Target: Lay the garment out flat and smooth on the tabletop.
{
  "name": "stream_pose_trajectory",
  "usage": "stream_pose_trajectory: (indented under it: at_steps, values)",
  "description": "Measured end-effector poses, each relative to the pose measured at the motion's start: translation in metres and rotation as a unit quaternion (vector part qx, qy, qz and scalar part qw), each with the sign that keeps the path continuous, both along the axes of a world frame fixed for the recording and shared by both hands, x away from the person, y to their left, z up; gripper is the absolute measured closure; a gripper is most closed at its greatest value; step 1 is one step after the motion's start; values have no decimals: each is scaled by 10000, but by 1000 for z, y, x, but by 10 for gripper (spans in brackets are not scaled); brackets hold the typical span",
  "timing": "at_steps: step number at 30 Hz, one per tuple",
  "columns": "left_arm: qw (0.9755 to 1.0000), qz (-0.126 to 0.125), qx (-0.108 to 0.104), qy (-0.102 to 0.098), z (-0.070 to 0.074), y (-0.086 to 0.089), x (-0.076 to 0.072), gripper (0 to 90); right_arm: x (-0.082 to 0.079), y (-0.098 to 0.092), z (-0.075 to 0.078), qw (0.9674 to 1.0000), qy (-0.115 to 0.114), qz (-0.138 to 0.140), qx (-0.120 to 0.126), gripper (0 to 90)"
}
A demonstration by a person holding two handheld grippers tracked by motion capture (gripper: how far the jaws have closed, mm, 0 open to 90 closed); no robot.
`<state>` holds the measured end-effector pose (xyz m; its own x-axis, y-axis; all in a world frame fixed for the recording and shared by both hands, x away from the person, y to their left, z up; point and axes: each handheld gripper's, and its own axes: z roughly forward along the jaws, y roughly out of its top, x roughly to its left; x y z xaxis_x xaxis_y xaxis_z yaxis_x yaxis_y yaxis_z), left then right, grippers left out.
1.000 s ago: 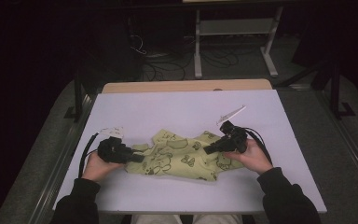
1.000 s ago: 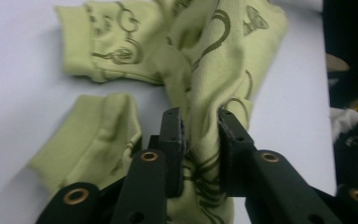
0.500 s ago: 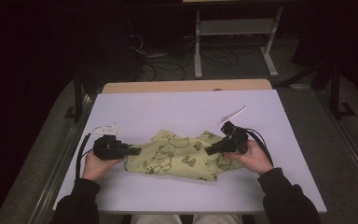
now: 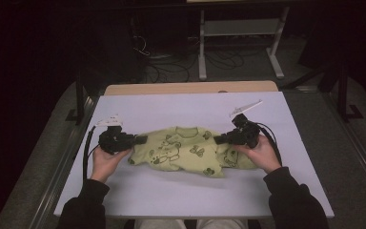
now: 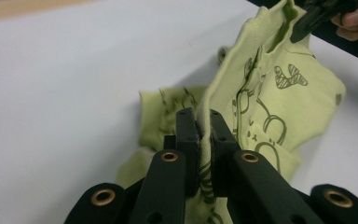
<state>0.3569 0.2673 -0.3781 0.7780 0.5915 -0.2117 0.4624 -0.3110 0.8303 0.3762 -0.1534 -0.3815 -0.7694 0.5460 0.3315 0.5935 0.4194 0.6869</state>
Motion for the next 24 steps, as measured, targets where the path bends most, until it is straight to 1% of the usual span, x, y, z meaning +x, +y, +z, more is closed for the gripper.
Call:
stream_pose_trajectory:
  at_steps: [1, 3, 4, 5, 6, 7, 8, 10, 13, 14, 15, 16, 17, 18, 19, 20, 21, 24]
  values:
    - [10000, 39, 13, -58, 3, 0, 1, 851, 4, 0, 5, 9999, -83, -97, 52, 865]
    - [9998, 139, -17, -149, 11, 0, 3, 852, 10, 2, 13, 9996, -155, -220, 72, 865]
    - [9997, 176, -31, -182, 15, 0, 5, 851, 16, 3, 21, 9993, -214, -298, 61, 865]
    - [9994, 247, -18, -259, 24, 1, 9, 851, 19, 3, 26, 9991, -260, -338, 88, 865]
    - [9994, 247, -18, -259, 24, 1, 9, 851, 22, 4, 31, 9988, -285, -376, 128, 864]
    - [9992, 275, -3, -292, 29, 1, 12, 851, 25, 5, 36, 9985, -322, -410, 158, 864]
    - [9990, 295, 19, -324, 33, 1, 15, 851, 25, 5, 36, 9985, -322, -410, 158, 864]
    - [9985, 352, 112, -406, 44, 0, 23, 851, 32, 6, 44, 9981, -336, -473, 201, 860]
    - [9979, 429, 186, -452, 55, -3, 35, 851, 45, 6, 51, 9970, -353, -634, 285, 860]
    - [9977, 460, 213, -447, 59, -5, 39, 851, 53, 5, 54, 9961, -318, -728, 371, 860]
    - [9976, 477, 239, -435, 62, -6, 44, 851, 53, 5, 54, 9961, -318, -728, 371, 860]
    - [9972, 506, 311, -462, 65, -8, 49, 851, 62, 4, 56, 9951, -281, -842, 424, 860]
    - [9969, 521, 353, -469, 67, -9, 53, 851, 62, 4, 56, 9951, -281, -842, 424, 860]
    - [9967, 535, 387, -472, 69, -11, 57, 851, 69, 4, 59, 9945, -277, -921, 412, 860]
    - [9960, 556, 504, -478, 74, -13, 66, 851, 74, 4, 61, 9942, -295, -955, 387, 860]
    - [9957, 571, 548, -481, 76, -14, 70, 850, 78, 5, 64, 9941, -283, -984, 366, 860]
    - [9957, 571, 548, -481, 76, -14, 70, 850, 78, 5, 64, 9941, -283, -984, 366, 860]
    - [9957, 571, 587, -426, 84, -15, 83, 849, 88, 6, 73, 9935, -321, -1044, 306, 860]
